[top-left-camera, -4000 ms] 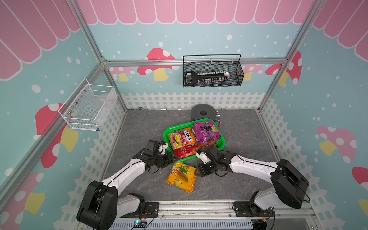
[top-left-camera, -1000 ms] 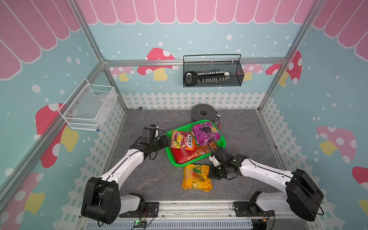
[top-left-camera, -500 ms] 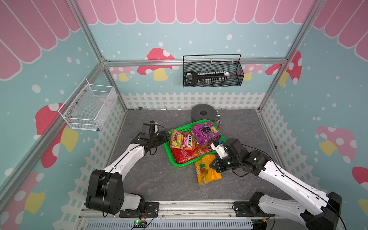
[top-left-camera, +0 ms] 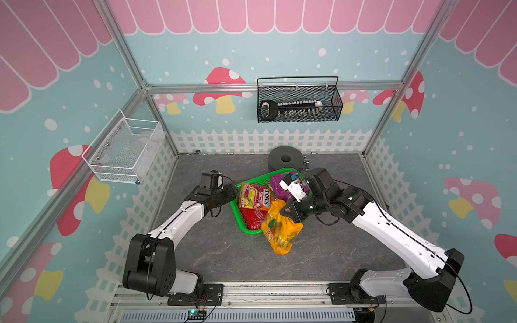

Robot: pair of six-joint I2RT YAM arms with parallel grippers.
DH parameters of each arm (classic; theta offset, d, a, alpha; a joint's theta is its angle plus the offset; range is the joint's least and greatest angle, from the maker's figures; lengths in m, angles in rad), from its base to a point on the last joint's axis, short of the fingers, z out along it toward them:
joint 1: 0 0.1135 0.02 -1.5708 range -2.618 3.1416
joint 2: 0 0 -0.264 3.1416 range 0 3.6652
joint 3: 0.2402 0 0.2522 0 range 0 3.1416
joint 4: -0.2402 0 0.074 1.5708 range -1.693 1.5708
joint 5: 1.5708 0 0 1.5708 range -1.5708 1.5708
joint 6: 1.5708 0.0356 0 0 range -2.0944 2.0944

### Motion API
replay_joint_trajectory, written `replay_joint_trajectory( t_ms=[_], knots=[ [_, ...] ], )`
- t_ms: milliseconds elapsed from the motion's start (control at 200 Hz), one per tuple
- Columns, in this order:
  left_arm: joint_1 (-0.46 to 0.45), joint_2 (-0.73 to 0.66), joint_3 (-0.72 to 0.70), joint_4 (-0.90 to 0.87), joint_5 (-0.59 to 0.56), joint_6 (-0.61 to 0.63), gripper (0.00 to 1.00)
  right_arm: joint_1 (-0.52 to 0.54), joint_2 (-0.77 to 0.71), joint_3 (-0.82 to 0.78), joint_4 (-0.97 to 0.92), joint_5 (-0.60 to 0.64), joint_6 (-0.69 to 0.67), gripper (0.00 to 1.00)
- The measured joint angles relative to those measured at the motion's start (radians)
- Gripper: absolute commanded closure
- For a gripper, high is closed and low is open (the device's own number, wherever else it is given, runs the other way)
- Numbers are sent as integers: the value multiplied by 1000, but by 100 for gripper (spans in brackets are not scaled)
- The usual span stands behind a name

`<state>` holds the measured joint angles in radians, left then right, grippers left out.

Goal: Put the candies in the basket
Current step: Pick up the candy at the center of the board, then place the candy in the basket.

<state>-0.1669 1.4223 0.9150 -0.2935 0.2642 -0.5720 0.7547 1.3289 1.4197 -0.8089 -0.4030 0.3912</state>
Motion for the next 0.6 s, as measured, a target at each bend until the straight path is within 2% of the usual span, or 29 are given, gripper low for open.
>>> replay_joint_trajectory(
  t_ms=[245, 600],
  knots=[
    [24, 0, 0, 8, 1, -1, 31, 0, 193, 274, 45, 18, -52, 100],
    [55, -1, -32, 45, 8, -23, 31, 0, 495, 537, 119, 90, -22, 100]
  ],
)
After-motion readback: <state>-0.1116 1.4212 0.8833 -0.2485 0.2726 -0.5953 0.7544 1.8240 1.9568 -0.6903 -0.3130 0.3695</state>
